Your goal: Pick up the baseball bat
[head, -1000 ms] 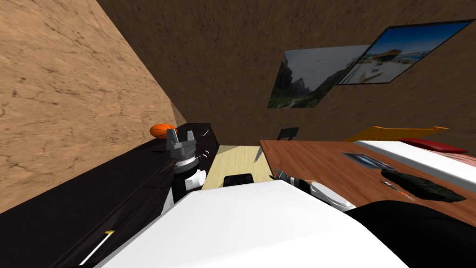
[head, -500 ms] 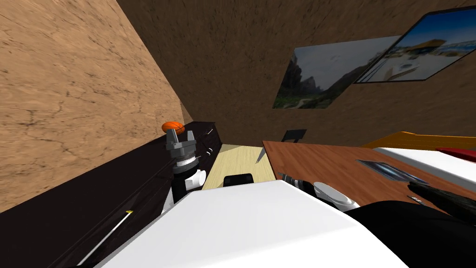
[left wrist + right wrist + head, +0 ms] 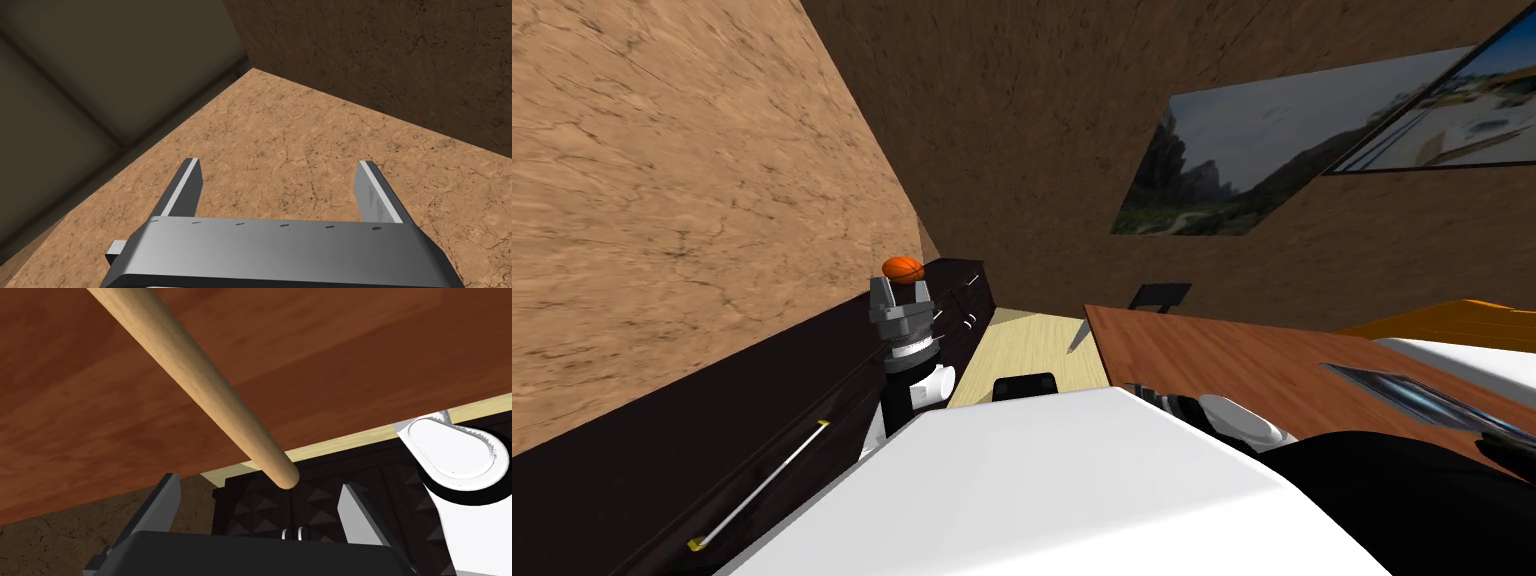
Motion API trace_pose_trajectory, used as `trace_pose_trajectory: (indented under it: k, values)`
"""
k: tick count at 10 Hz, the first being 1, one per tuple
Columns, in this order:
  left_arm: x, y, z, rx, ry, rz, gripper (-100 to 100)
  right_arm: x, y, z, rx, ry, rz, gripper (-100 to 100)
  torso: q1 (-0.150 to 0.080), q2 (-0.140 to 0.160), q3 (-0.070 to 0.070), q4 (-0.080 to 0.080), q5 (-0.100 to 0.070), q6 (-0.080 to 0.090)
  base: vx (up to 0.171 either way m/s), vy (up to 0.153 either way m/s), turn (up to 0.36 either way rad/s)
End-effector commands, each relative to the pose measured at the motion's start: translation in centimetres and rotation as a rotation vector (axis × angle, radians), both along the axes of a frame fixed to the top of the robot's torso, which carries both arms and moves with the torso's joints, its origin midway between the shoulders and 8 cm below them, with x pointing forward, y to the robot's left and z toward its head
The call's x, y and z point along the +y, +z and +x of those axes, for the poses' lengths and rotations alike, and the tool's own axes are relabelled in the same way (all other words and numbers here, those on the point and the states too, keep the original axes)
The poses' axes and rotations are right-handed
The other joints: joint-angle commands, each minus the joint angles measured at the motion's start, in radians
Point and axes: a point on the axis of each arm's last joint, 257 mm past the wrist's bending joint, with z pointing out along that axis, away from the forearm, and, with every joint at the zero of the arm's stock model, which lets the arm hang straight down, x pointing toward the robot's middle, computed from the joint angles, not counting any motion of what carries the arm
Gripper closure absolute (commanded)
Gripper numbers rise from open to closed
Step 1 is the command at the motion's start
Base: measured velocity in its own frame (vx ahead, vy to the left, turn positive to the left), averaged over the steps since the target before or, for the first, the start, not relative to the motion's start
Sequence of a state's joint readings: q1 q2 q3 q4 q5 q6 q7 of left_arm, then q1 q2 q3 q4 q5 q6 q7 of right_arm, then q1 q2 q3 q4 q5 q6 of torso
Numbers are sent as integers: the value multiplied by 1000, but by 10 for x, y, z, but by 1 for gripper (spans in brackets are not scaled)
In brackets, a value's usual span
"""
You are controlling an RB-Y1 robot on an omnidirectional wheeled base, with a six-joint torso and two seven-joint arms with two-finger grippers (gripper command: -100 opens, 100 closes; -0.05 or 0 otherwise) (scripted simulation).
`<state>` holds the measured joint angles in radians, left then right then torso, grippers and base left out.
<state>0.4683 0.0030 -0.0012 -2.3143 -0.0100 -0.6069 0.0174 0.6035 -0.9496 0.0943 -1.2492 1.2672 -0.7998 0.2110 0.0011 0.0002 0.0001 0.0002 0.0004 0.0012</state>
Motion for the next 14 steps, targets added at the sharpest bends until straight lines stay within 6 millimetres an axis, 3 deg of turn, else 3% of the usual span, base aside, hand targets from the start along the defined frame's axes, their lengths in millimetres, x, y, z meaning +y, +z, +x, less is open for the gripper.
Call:
trace_pose_trajectory:
  k: [1,4,5,8,13,14]
  values:
    - [0,0,0,0,0,0,0,-11,-5,-9,25,37,-35,-100,0,0,0,0,0,0,-11,7,97]
    - [0,0,0,0,0,0,0,-46,-11,-39,106,148,-135,-100,0,0,0,0,0,1,-10,11,137]
    - [0,0,0,0,0,0,0,-48,-11,-41,111,149,-139,-100,0,0,0,0,0,0,-5,5,68]
    - [0,0,0,0,0,0,0,-92,-11,-79,218,281,-248,-100,0,-1,0,0,0,0,-5,10,168]
    - [0,0,0,0,0,0,0,-128,-5,-112,317,398,-326,-100,0,-1,0,0,0,1,0,5,84]
    - [0,0,0,0,0,0,0,-125,-7,-108,306,383,-319,-100,0,-1,0,0,0,1,0,0,0]
